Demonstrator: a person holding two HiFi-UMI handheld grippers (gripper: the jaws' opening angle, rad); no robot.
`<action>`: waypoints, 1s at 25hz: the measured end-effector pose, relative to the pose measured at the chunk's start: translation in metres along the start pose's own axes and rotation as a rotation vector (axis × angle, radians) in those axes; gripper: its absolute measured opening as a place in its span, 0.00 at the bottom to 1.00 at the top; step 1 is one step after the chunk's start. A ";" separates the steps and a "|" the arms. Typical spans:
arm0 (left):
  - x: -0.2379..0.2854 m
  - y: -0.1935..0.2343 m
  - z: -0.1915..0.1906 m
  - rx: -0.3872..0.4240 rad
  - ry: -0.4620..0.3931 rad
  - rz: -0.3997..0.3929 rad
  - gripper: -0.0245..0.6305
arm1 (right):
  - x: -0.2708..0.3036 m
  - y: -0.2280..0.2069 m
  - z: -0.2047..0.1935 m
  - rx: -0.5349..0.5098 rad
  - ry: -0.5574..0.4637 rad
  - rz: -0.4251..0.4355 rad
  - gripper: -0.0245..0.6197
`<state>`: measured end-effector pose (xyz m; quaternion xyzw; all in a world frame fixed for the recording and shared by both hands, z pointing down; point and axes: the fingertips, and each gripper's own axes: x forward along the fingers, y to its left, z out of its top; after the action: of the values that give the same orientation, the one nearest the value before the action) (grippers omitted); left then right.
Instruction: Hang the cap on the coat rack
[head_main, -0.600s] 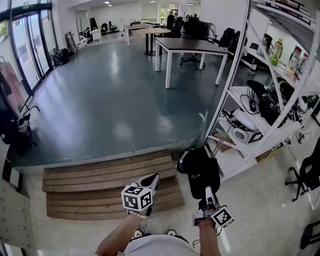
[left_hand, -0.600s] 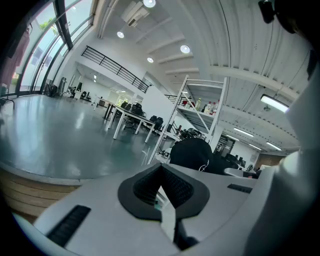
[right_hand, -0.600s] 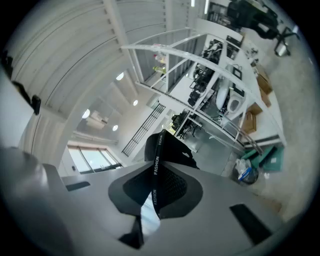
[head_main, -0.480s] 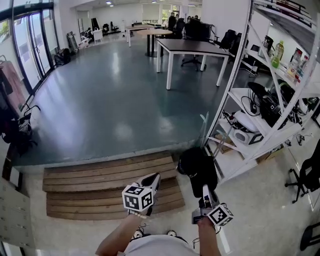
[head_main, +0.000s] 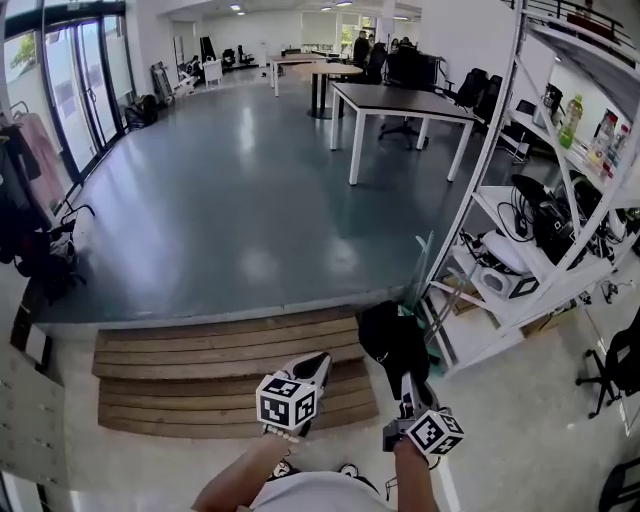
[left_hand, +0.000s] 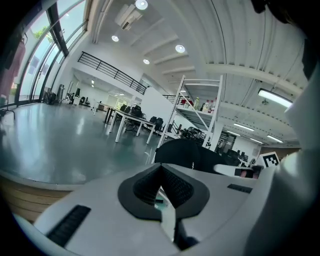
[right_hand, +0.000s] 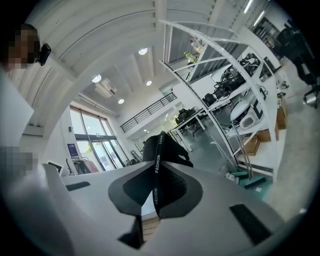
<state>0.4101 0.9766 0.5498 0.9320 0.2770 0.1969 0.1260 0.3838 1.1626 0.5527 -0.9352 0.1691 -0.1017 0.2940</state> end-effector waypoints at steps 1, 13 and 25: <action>-0.002 0.001 -0.001 -0.002 0.001 0.001 0.04 | 0.000 0.002 -0.001 0.001 -0.001 0.002 0.07; -0.016 0.013 -0.007 -0.042 -0.010 0.008 0.04 | 0.001 0.014 -0.010 0.089 -0.009 0.059 0.07; -0.061 0.048 -0.006 -0.099 -0.048 0.090 0.04 | 0.028 0.051 -0.045 0.138 0.084 0.133 0.07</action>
<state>0.3826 0.9035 0.5539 0.9406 0.2215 0.1936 0.1694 0.3835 1.0897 0.5614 -0.8943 0.2354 -0.1328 0.3566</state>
